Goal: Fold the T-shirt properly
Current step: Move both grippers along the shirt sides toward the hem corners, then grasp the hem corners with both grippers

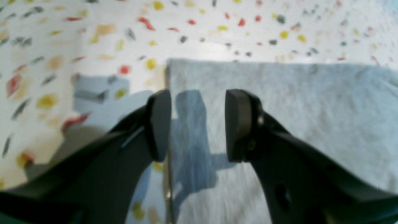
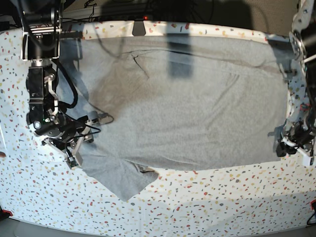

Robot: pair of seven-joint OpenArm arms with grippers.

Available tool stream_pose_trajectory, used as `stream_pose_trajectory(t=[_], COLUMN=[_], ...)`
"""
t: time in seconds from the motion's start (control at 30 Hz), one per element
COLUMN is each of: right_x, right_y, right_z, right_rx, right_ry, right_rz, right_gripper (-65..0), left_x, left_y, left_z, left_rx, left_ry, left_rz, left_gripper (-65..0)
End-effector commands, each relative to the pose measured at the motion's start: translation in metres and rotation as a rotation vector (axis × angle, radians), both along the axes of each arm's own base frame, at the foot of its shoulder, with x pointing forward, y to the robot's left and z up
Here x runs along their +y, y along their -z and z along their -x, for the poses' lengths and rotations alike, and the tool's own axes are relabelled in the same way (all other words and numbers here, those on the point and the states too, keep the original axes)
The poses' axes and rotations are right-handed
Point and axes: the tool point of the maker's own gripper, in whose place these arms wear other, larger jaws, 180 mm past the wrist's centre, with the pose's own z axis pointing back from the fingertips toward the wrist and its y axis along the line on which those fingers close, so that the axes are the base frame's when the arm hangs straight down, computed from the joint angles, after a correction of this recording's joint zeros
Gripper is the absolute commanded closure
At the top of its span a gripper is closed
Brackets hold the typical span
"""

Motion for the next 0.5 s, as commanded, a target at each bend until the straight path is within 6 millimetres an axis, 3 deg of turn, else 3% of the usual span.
stream_pose_trajectory(t=[0.0,0.2,0.47], right_x=[-0.007,-0.033,-0.056], right_y=[-0.019,-0.021,-0.027], right_z=[-0.010,-0.004,-0.002], right_rx=[-0.049,-0.016,-0.009], right_ry=[-0.001,0.020,0.036], right_rz=[0.003,0.070,0.122], right_gripper=[-28.0,-28.0,-28.0], left_x=[0.012,0.019,0.025], left_y=[-0.026,-0.009,0.014], left_z=[-0.019,-0.033,-0.020], left_rx=[-0.066,-0.015,0.032], left_ry=[-0.017,-0.073,-0.116], left_rz=[-0.011,-0.072,-0.107], left_gripper=[-27.7,-27.6,-27.4])
